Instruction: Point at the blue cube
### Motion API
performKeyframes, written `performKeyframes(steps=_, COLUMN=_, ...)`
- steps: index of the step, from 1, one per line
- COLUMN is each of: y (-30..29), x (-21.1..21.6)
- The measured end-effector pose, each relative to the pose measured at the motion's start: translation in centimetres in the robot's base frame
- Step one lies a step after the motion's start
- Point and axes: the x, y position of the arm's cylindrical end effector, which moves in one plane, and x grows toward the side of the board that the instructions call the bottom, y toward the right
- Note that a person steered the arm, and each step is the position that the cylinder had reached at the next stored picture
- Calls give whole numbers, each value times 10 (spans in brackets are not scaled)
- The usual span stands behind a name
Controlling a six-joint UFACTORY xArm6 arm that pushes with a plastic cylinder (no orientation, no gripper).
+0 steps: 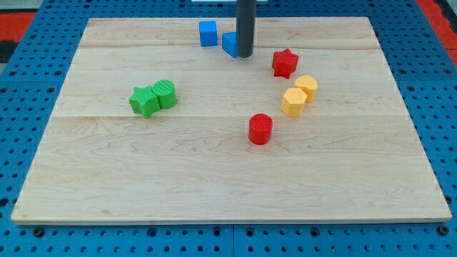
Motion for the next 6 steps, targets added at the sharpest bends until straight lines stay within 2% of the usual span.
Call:
performKeyframes(steps=3, y=8, x=-53)
performKeyframes(steps=4, y=35, x=-39)
performKeyframes(steps=5, y=38, x=-8)
performKeyframes(steps=6, y=-17, x=-8)
